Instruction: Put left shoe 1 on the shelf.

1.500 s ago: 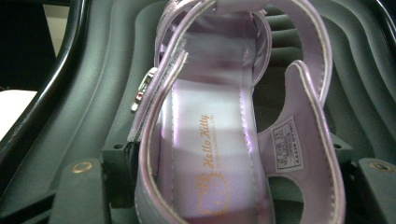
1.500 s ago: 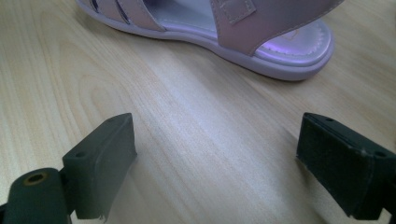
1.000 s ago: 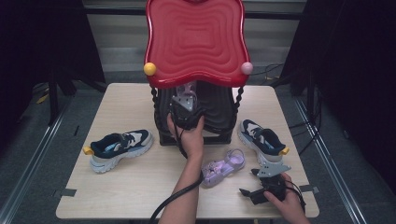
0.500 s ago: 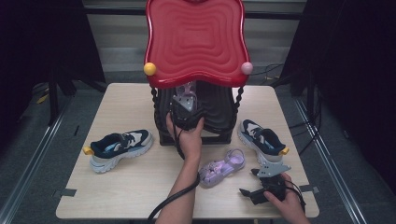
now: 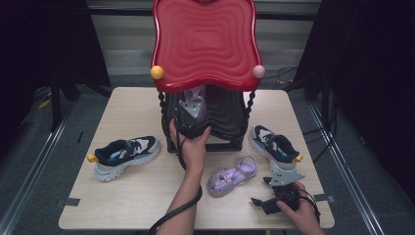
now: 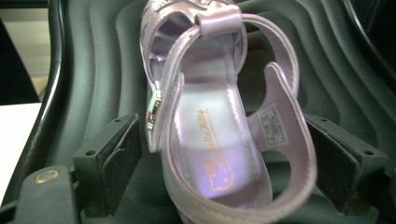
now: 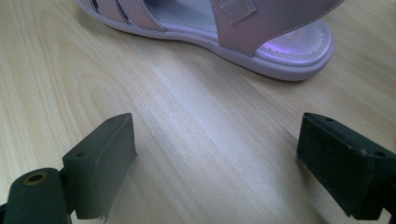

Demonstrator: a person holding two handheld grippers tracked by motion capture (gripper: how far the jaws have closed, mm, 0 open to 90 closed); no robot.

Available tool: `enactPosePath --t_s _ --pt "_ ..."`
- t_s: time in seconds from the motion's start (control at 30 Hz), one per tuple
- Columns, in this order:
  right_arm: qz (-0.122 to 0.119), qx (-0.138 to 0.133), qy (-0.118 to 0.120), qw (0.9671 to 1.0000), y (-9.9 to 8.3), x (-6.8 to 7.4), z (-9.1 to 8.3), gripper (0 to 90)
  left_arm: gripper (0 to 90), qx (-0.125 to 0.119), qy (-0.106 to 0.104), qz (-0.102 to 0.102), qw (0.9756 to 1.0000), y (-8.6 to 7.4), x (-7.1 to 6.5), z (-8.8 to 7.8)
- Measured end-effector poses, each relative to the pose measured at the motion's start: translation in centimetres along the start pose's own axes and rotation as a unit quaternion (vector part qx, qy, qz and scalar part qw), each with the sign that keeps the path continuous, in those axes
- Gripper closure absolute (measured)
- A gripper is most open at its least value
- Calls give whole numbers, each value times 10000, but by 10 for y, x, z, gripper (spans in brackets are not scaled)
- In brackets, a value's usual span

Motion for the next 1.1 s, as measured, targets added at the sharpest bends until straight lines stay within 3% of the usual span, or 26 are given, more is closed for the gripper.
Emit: enactPosePath --t_s 0.27,0.6,0.8,0.93,1.07,1.1 --pt "-6 -1 0 10000 0 0 0 109 153 113 -208 27 9997 -10 4 -10" --pt "-6 0 1 10000 0 0 0 109 153 255 -568 273 9977 -21 4 -24" --pt "-6 1 0 10000 0 0 0 109 155 348 -930 475 9939 -29 0 -34" --pt "-7 1 -1 10000 0 0 0 109 155 368 -1089 588 9916 -33 5 -39" --pt "-6 0 0 10000 0 0 0 109 156 384 -1311 701 9881 -38 8 -43" --pt "-7 0 0 10000 0 0 0 109 156 393 -1363 832 9864 -40 10 -44"
Point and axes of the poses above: each handheld gripper's, and its own axes: z roughly forward along the jaws, y roughly out of its top, x roughly to its left, the point moved 8 cm from there along z, roughly forward along the jaws, and after that the axes turned 14 degrees about y, right-handed, at the moved point
